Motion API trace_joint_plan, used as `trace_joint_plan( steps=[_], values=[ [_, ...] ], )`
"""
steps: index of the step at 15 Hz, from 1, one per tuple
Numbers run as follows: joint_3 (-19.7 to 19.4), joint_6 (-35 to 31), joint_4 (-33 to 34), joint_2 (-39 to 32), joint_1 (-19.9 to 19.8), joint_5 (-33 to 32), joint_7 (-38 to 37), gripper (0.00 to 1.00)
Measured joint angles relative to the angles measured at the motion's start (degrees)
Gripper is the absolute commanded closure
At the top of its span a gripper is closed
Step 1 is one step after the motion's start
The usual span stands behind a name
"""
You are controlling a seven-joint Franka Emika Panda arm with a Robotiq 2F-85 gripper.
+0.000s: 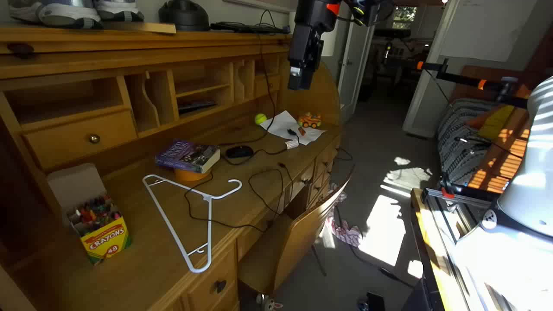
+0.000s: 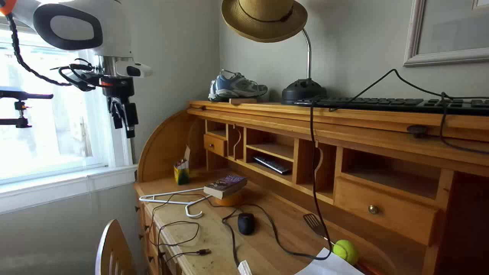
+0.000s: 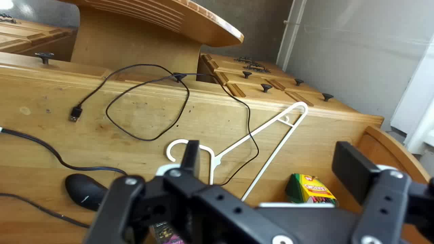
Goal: Pick up the purple book and put it back on the yellow masking tape
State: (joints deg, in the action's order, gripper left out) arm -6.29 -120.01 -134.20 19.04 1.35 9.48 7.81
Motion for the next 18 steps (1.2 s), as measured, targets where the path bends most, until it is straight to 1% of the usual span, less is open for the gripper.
trace_joint_plan(
  steps=[11, 12, 13, 15, 17, 18],
  values=[
    [0.4, -0.4, 0.0, -0.1, -0.2, 0.0, -0.6, 0.0],
    [1.1, -2.4, 0.0, -0.5, -0.5, -0.3, -2.5, 0.0],
    [2.2, -5.9, 0.0, -1.4, -0.8, -1.0, -5.4, 0.0],
    [5.3, -14.6, 0.1, -4.9, -1.3, -4.7, -12.4, 0.0],
    [9.0, -21.8, 0.5, -9.7, -2.5, -12.4, -21.4, 0.0],
    [11.8, -24.5, 1.0, -12.3, -4.4, -17.1, -26.1, 0.0]
  ],
)
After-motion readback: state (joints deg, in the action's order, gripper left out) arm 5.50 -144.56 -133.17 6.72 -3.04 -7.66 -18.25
